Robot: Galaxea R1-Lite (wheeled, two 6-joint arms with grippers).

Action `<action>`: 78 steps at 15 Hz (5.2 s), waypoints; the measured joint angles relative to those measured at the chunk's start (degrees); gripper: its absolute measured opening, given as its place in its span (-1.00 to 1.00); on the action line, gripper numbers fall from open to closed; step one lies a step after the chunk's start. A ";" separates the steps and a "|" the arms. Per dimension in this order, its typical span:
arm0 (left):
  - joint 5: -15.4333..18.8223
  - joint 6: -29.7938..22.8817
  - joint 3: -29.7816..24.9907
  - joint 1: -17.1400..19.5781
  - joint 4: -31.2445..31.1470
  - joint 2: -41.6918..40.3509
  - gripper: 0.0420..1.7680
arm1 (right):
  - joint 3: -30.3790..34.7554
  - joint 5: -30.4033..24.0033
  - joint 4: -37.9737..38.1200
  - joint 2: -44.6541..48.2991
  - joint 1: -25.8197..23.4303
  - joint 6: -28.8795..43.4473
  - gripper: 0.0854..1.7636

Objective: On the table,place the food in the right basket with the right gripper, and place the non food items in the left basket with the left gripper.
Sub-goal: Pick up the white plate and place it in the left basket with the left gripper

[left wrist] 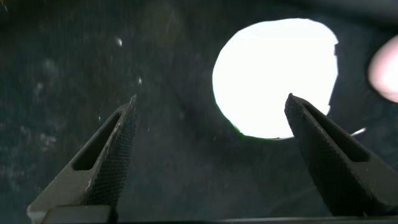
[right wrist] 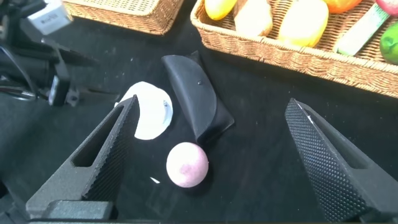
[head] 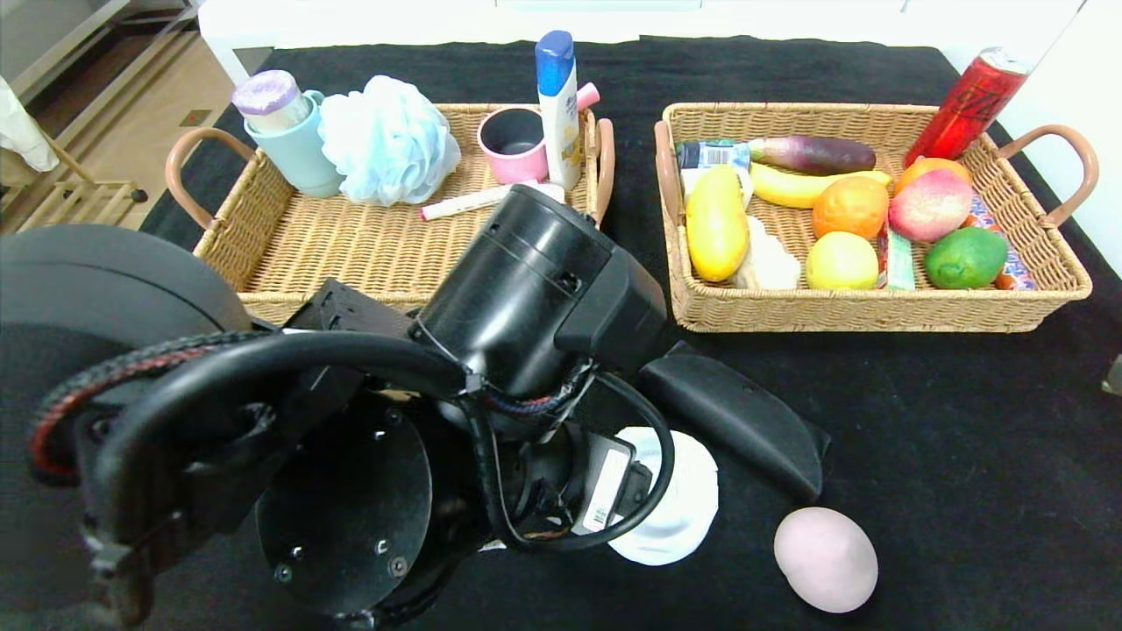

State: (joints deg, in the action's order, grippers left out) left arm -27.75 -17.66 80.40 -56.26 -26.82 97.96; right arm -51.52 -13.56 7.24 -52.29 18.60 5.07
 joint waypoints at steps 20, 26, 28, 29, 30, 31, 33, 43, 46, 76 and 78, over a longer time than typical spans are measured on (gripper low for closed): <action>-2.40 -0.28 2.15 1.66 0.04 6.89 0.94 | 0.28 0.02 -0.11 0.06 0.27 -0.06 0.94; -2.43 -0.27 2.35 1.61 0.17 7.94 0.94 | 0.26 0.09 -0.22 0.11 0.28 -0.06 0.94; -2.40 -0.24 2.35 1.66 0.17 8.02 0.59 | 0.22 0.11 -0.27 0.13 0.28 -0.06 0.94; -2.40 -0.16 2.34 1.68 0.20 8.09 0.40 | 0.22 0.13 -0.27 0.17 0.28 -0.01 0.94; -2.40 -0.06 2.34 1.61 0.22 8.18 0.24 | 0.23 0.11 -0.27 0.17 0.27 -0.04 0.94; -2.40 0.02 2.34 1.58 0.22 8.24 0.10 | 0.23 0.11 -0.24 0.17 0.28 -0.01 0.94; -2.40 0.09 2.34 1.57 0.23 8.37 -0.14 | 0.26 0.11 -0.27 0.15 0.27 -0.01 0.94; -2.35 0.41 2.82 1.41 0.01 9.29 -0.92 | 0.20 0.11 -0.24 0.33 0.28 -0.09 0.94; -2.38 0.39 2.84 1.16 -0.07 9.25 -0.92 | 0.26 0.13 -0.24 0.30 0.28 -0.11 0.94; 2.30 11.52 8.58 20.63 17.83 -2.44 -0.92 | 1.00 0.05 -0.07 0.09 1.66 -0.11 0.94; 2.50 12.11 9.09 22.11 20.74 -1.35 -0.92 | 1.00 0.05 -0.09 0.09 1.66 -0.11 0.94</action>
State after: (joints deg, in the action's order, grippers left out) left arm -25.25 -5.56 89.49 -34.15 -6.08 96.61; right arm -50.52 -13.51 7.16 -52.20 20.26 4.96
